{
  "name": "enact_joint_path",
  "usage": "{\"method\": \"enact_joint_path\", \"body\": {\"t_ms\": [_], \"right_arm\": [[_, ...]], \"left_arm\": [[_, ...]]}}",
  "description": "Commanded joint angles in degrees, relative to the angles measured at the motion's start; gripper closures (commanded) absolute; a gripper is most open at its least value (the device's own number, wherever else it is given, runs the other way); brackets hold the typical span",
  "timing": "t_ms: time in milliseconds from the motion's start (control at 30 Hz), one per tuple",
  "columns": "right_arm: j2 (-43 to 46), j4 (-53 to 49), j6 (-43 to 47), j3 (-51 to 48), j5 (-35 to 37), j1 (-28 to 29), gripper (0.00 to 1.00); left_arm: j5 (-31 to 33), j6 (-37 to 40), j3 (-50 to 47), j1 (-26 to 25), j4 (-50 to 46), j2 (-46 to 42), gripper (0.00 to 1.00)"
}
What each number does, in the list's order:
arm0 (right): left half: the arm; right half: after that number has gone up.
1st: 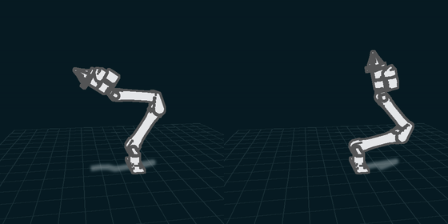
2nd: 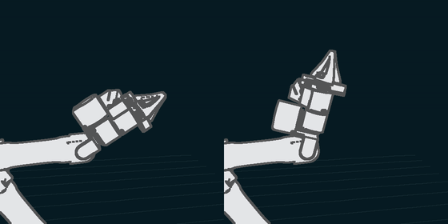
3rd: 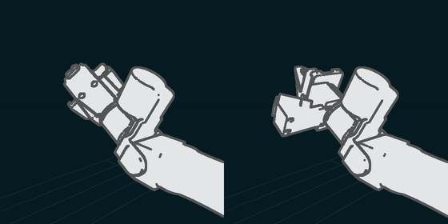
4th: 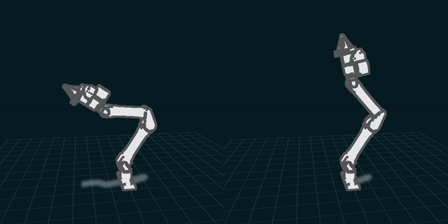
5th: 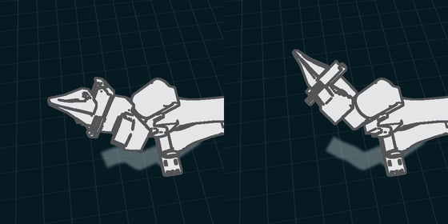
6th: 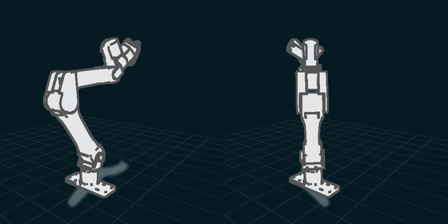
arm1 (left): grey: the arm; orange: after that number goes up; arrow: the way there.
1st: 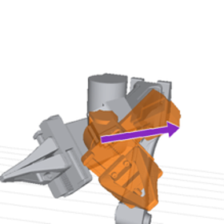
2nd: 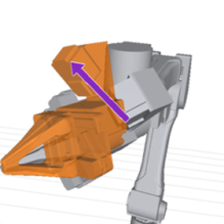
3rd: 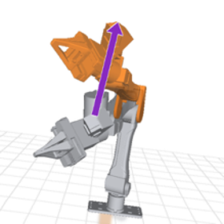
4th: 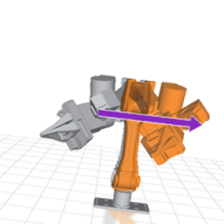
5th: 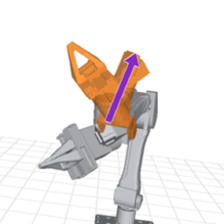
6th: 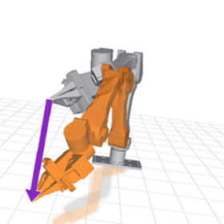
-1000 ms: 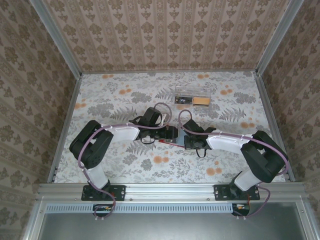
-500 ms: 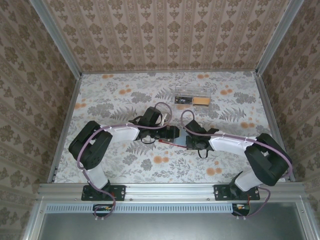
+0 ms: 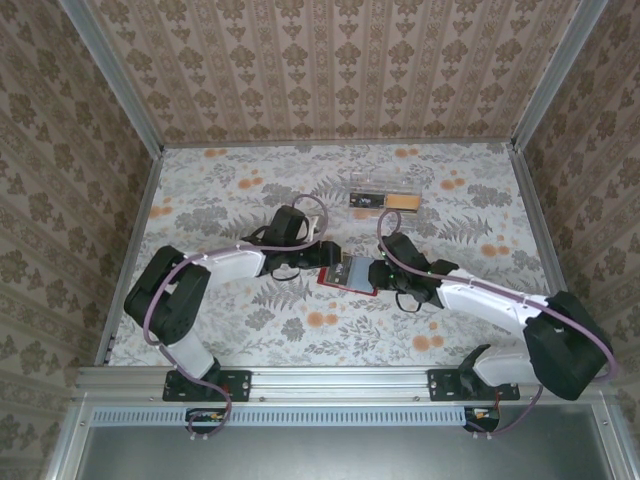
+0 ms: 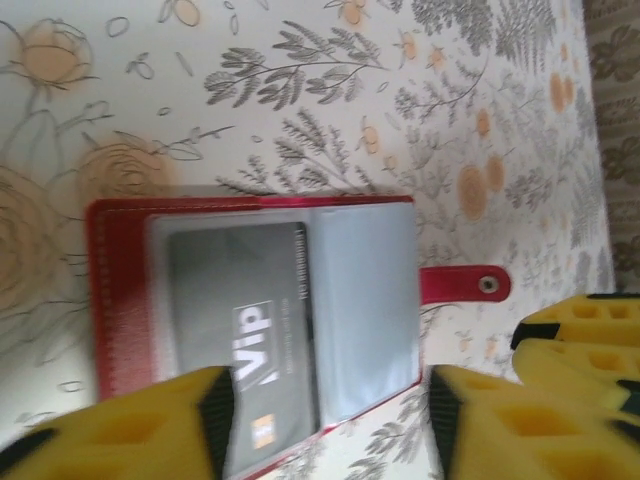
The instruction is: Take the credit cards out of the card holder
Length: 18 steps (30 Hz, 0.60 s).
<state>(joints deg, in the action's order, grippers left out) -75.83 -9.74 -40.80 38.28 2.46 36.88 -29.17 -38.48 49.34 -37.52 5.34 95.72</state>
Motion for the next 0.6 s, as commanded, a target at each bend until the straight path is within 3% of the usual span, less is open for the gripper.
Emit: {"method": "enact_joint_path", "body": {"t_ms": [0, 200, 567], "right_arm": [[-3.43, 6.28, -3.52, 1.98, -6.42, -0.31, 0.8], [-12.48, 11.14, -7.06, 5.07, -11.25, -0.32, 0.81], [-18.31, 10.73, -9.47, 7.7, -11.62, -0.85, 0.81]], "left_arm": [[-0.95, 0.95, -0.88, 0.69, 0.0, 0.49, 0.62], [-0.98, 1.72, -0.88, 2.31, -0.2, 2.9, 0.97], [-0.37, 2.01, -2.05, 2.63, -0.33, 5.88, 0.97]]}}
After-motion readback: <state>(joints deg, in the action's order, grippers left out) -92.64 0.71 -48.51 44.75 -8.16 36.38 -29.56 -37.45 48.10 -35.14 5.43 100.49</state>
